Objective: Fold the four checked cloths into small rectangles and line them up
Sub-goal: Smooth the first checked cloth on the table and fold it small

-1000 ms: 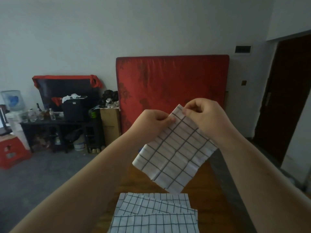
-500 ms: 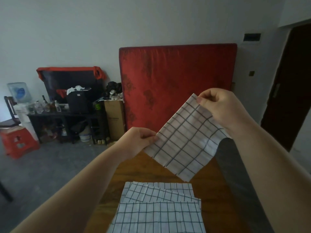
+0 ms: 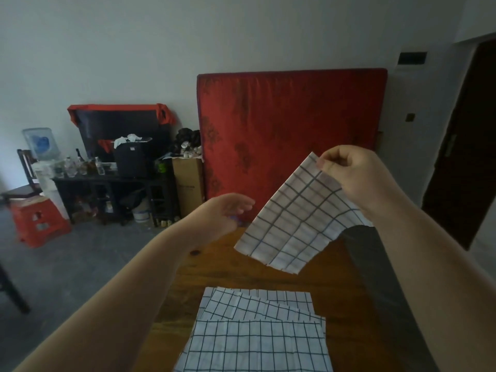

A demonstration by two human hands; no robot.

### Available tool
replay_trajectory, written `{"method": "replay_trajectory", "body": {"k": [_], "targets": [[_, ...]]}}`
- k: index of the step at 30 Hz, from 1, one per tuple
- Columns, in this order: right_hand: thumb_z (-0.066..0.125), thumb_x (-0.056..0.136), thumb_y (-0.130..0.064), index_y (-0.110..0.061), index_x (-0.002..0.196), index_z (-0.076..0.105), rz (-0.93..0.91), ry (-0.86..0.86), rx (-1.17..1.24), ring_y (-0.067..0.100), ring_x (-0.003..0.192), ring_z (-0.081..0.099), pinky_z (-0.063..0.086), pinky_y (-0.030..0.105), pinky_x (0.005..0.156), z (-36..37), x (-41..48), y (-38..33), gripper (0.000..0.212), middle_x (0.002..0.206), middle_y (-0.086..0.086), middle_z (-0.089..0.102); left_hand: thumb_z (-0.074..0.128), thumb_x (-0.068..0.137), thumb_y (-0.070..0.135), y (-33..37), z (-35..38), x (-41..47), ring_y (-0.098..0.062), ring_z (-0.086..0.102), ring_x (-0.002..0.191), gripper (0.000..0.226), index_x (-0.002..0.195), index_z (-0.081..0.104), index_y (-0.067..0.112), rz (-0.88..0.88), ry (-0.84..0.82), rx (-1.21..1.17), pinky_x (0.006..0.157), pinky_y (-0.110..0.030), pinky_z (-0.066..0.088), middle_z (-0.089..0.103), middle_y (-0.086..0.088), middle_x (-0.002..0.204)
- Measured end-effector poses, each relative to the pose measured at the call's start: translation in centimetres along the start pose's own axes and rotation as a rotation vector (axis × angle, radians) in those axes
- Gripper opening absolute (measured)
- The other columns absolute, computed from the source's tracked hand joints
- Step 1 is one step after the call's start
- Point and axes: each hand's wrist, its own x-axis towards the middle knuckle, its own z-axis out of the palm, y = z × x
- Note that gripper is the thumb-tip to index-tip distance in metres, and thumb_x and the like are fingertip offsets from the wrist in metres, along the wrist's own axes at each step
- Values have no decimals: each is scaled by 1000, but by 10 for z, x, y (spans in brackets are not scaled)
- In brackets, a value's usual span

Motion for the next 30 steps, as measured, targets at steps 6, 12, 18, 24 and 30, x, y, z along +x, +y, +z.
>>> {"method": "replay_trajectory", "body": {"k": [6, 12, 18, 24, 30], "targets": [[70, 96, -29, -27, 90, 73, 3, -18, -17, 7, 89, 68, 48, 21, 76, 11, -7, -2, 7, 90, -8, 73, 54, 104, 26, 45, -3, 5, -10, 73, 97, 23, 122, 68, 22, 80, -68, -270, 82, -26, 58, 77, 6, 107], [70, 96, -32, -29, 93, 73, -18, 3, -35, 13, 86, 70, 54, 25, 75, 6, -7, 0, 6, 90, -5, 75, 67, 97, 35, 46, 14, 17, -5, 71, 87, 14, 105, 77, 30, 49, 13, -32, 85, -30, 59, 76, 15, 92], [56, 103, -40, -31, 116, 60, -98, 215, -160, -9, 94, 57, 42, 8, 73, -6, -15, 18, 17, 103, -21, 61, 66, 98, 32, 47, 12, 23, -8, 74, 82, 12, 98, 78, 29, -3, 135, -212, 78, -30, 60, 78, 11, 88], [48, 106, -34, -26, 107, 64, 384, 305, 437, 26, 105, 66, 54, 46, 99, 6, -44, 74, 18, 115, 3, 70, 68, 97, 22, 47, 5, 24, -20, 77, 90, 10, 100, 77, 19, -57, 174, -562, 88, -45, 61, 80, 1, 97], [40, 109, -37, -17, 126, 64, 618, -201, 749, 36, 115, 69, 54, 55, 100, 23, -60, 77, 35, 119, 15, 75, 66, 98, 19, 44, 6, 28, -27, 76, 97, 14, 107, 76, 16, -60, 110, -607, 88, -47, 60, 78, -7, 104]]}}
